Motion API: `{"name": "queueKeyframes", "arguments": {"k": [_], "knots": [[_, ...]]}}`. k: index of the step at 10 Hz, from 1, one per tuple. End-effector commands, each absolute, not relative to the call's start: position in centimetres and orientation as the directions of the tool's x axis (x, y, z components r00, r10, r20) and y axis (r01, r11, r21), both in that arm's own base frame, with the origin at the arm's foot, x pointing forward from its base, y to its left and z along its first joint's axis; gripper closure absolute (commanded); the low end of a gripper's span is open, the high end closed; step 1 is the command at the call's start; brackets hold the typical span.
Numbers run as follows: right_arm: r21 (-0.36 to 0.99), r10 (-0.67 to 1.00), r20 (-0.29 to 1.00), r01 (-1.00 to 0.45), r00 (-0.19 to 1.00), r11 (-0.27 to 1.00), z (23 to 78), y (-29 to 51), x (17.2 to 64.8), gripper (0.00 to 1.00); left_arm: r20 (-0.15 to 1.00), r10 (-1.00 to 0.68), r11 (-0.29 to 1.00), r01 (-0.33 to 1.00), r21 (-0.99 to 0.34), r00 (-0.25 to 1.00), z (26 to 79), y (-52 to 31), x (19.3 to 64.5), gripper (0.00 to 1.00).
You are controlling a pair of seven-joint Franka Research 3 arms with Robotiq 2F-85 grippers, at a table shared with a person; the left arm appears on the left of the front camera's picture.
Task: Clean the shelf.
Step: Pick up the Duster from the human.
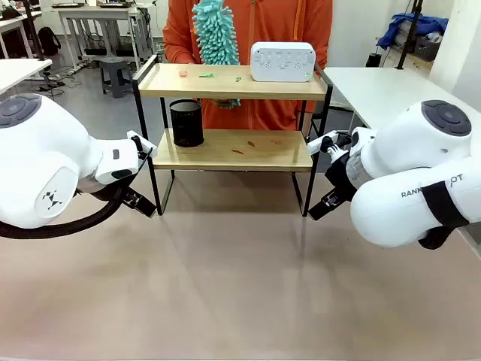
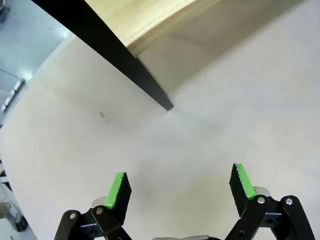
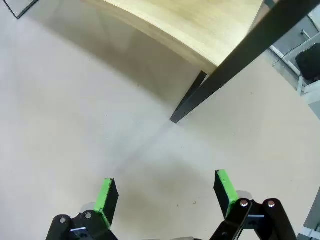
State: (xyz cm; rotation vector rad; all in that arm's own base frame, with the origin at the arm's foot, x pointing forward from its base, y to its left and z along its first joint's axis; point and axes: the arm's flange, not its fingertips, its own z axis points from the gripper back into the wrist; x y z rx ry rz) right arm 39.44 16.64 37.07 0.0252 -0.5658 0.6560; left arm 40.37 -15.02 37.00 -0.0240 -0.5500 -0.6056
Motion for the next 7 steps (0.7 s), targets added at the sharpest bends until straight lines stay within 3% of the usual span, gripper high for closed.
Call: {"name": "queueKeyframes", "arguments": {"k": [1, 7], "knots": [[-0.152, 0.570, 0.505, -0.584, 0.648, 0.798, 37.07, 16.64, 39.44, 0.00, 0.498, -0.534, 0.826, 0.547, 0.136, 0.683, 37.01, -15.03, 40.37, 0.00], [-0.152, 0.570, 0.505, -0.584, 0.648, 0.798, 37.07, 16.64, 39.44, 0.00, 0.498, -0.534, 0.826, 0.547, 0.136, 0.683, 37.01, -15.03, 40.37, 0.00]]}}
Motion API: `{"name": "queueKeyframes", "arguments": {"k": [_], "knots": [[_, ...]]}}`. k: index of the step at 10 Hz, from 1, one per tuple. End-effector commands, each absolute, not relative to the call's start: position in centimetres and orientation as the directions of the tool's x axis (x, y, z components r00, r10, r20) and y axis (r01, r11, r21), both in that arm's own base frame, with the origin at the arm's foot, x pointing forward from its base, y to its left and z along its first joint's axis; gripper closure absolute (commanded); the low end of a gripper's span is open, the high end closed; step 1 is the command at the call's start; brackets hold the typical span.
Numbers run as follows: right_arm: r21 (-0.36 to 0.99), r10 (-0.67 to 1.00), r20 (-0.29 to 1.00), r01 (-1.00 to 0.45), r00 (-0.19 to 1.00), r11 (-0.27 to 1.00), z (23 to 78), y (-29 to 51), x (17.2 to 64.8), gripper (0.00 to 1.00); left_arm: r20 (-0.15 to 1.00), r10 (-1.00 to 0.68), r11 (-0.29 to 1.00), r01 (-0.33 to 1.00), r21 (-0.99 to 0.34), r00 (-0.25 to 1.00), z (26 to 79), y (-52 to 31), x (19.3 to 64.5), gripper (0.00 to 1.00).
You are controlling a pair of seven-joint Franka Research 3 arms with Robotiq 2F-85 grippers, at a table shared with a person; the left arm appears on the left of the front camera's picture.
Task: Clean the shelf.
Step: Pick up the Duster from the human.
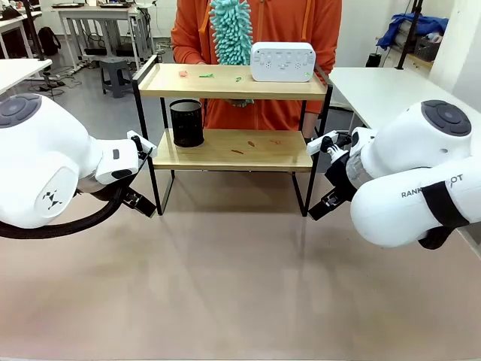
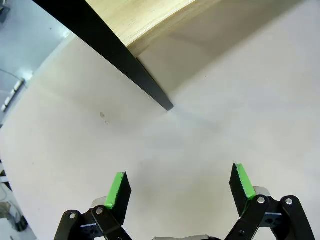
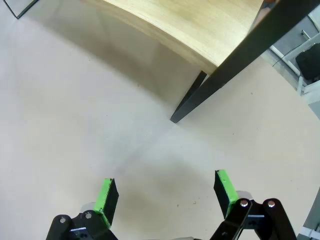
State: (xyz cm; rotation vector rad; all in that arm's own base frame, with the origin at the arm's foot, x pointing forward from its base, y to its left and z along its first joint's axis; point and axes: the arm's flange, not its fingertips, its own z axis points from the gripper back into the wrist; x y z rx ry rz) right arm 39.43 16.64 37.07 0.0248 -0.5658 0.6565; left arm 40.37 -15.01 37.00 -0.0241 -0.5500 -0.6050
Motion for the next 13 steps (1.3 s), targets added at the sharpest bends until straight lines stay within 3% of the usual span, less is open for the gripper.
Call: {"name": "queueKeyframes", "arguments": {"k": [1, 4, 5, 6, 7, 8, 10, 12, 13], "knots": [[-0.152, 0.570, 0.505, -0.584, 0.648, 0.798, 37.1, 16.6, 39.4, 0.00, 0.498, -0.534, 0.826, 0.547, 0.136, 0.683, 37.0, -15.0, 40.4, 0.00], [-0.153, 0.571, 0.505, -0.584, 0.647, 0.797, 37.1, 16.6, 39.4, 0.00, 0.498, -0.533, 0.827, 0.546, 0.136, 0.684, 37.0, -15.0, 40.4, 0.00], [-0.083, 0.606, 0.410, -0.633, 0.682, 0.769, 41.1, 15.7, 36.5, 0.00, 0.482, -0.671, 0.670, 0.739, 0.069, 0.563, 39.9, -13.7, 37.2, 0.00], [-0.022, 0.577, 0.477, -0.648, 0.663, 0.762, 45.8, 12.7, 32.5, 0.00, 0.510, -0.715, 0.463, 0.871, -0.166, 0.478, 43.4, -10.3, 33.5, 0.00], [0.190, 0.416, 0.553, -0.596, 0.722, 0.780, 49.6, 9.2, 29.7, 0.00, 0.600, -0.635, 0.439, 0.866, -0.238, 0.487, 45.9, -7.2, 31.0, 0.00], [0.361, 0.103, 0.538, -0.339, 0.837, 0.869, 52.3, 4.8, 28.3, 0.00, 0.684, -0.517, 0.461, 0.840, -0.285, 0.515, 47.0, -3.5, 28.6, 0.00], [0.760, -0.269, 0.480, -0.244, 0.835, 0.602, 53.6, -5.9, 25.4, 0.00, 0.786, -0.205, 0.541, 0.737, -0.405, 0.583, 46.9, 3.8, 26.7, 0.00], [0.913, -0.529, 0.316, -0.101, 0.788, 0.395, 48.2, -14.2, 24.4, 0.00, 0.785, 0.132, 0.492, 0.648, -0.582, 0.605, 43.3, 11.5, 25.4, 0.00], [0.958, -0.595, 0.172, 0.007, 0.785, 0.285, 43.5, -17.1, 25.1, 0.00, 0.730, 0.281, 0.446, 0.589, -0.674, 0.623, 40.7, 14.2, 25.1, 0.00]]}}
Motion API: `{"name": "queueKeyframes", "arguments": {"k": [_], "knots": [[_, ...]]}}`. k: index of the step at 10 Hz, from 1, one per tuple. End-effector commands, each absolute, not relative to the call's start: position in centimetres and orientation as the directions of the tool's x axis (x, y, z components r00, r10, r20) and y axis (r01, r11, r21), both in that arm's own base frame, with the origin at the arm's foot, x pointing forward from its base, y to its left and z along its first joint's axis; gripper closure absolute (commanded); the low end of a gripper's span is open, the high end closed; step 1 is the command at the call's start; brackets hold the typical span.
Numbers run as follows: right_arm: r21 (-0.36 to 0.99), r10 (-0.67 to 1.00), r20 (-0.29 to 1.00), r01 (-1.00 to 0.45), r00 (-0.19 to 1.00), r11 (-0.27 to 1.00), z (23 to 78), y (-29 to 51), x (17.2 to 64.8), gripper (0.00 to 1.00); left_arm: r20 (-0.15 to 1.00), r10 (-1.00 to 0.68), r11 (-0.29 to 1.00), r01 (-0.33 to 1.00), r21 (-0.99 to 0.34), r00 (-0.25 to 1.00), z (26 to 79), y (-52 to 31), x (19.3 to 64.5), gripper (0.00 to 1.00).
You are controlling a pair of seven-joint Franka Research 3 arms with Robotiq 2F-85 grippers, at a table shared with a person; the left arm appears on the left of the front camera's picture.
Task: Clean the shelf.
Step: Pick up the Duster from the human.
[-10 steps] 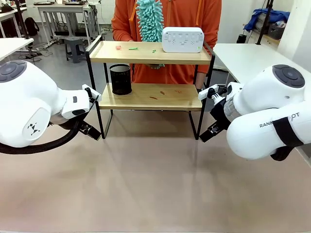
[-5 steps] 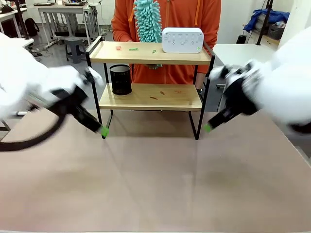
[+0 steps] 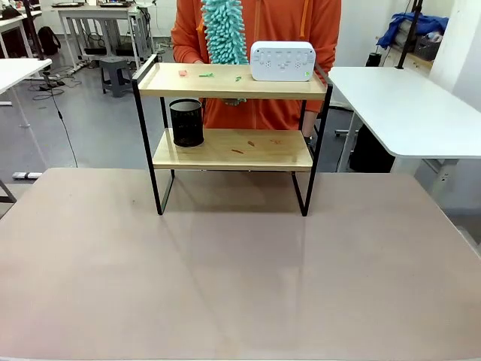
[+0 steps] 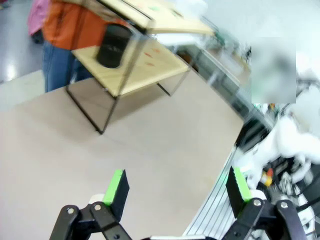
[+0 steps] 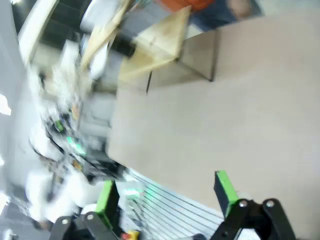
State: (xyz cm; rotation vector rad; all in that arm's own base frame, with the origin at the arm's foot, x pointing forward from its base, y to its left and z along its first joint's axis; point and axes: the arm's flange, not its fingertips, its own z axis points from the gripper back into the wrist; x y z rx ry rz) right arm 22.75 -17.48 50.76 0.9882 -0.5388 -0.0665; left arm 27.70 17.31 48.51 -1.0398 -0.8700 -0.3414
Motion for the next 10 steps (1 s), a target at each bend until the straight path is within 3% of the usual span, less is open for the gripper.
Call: {"name": "queueKeyframes", "arguments": {"k": [1, 2, 3, 4, 10], "knots": [[0.986, -0.651, 0.035, 0.078, 0.759, 0.145, 38.8, -19.2, 25.8, 0.00, 0.678, 0.375, 0.381, 0.562, -0.734, 0.632, 38.3, 15.8, 25.4, 0.00], [0.983, -0.712, -0.031, 0.151, 0.701, 0.106, 35.1, -19.6, 26.4, 0.00, 0.598, 0.439, 0.339, 0.493, -0.802, 0.671, 36.2, 16.8, 26.3, 0.00], [0.885, -0.425, 0.280, -0.059, 0.861, 0.463, 45.6, -21.7, 22.5, 0.00, 0.492, 0.460, 0.382, 0.335, -0.861, 0.740, 36.1, 15.9, 28.0, 0.00], [0.885, -0.425, 0.280, -0.059, 0.861, 0.463, 45.6, -21.7, 22.5, 0.00, 0.640, 0.393, 0.408, 0.499, -0.765, 0.660, 40.8, 23.0, 26.1, 0.00], [0.885, -0.425, 0.280, -0.059, 0.861, 0.463, 45.6, -21.7, 22.5, 0.00, 0.640, 0.393, 0.408, 0.499, -0.765, 0.660, 40.8, 23.0, 26.1, 0.00]]}}
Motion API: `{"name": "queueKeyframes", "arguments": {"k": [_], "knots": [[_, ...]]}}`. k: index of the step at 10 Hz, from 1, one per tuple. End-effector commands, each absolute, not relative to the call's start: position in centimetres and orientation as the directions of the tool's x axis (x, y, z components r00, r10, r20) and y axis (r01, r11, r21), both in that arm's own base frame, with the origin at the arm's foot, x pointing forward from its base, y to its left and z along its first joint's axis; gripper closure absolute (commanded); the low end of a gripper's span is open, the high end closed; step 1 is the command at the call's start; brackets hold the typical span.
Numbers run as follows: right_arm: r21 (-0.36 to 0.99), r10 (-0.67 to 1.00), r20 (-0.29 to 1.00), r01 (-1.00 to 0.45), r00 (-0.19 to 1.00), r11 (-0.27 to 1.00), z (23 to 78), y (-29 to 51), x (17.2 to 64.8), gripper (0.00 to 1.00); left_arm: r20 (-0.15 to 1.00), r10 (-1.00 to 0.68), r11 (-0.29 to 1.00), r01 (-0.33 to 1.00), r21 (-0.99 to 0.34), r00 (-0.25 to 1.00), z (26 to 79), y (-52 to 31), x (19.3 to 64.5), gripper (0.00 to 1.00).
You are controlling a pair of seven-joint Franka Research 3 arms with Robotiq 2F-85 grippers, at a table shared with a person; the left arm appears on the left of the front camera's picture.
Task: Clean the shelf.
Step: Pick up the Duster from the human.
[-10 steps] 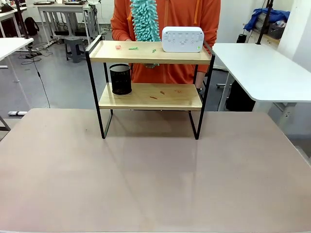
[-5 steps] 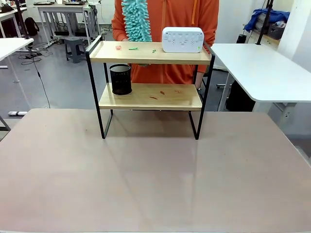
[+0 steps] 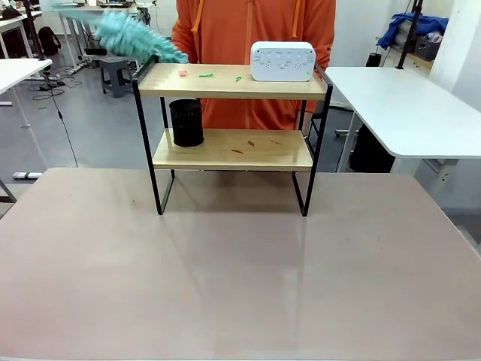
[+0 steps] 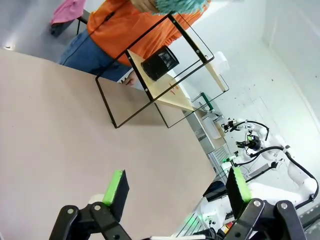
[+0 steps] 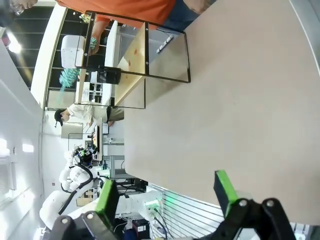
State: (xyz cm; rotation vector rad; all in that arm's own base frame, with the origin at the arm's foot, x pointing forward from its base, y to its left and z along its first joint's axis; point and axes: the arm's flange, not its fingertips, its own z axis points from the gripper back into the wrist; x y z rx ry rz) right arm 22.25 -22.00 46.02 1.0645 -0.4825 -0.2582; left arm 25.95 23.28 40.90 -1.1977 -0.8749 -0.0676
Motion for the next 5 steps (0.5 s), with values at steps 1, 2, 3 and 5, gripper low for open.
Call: {"name": "queueKeyframes", "arguments": {"k": [1, 2, 3, 5], "knots": [[0.885, -0.425, 0.280, -0.059, 0.861, 0.463, 45.6, -21.7, 22.5, 0.00, 0.640, 0.393, 0.408, 0.499, -0.765, 0.660, 40.8, 23.0, 26.1, 0.00], [0.885, -0.425, 0.280, -0.059, 0.861, 0.463, 45.6, -21.7, 22.5, 0.00, 0.640, 0.393, 0.408, 0.499, -0.765, 0.660, 40.8, 23.0, 26.1, 0.00], [0.885, -0.425, 0.280, -0.059, 0.861, 0.463, 45.6, -21.7, 22.5, 0.00, 0.619, 0.388, 0.407, 0.476, -0.779, 0.682, 40.8, 23.3, 25.9, 0.00], [0.885, -0.425, 0.280, -0.059, 0.861, 0.463, 45.6, -21.7, 22.5, 0.00, 0.572, 0.266, 0.197, 0.537, -0.820, 0.776, 43.1, 24.0, 27.6, 0.00]]}}
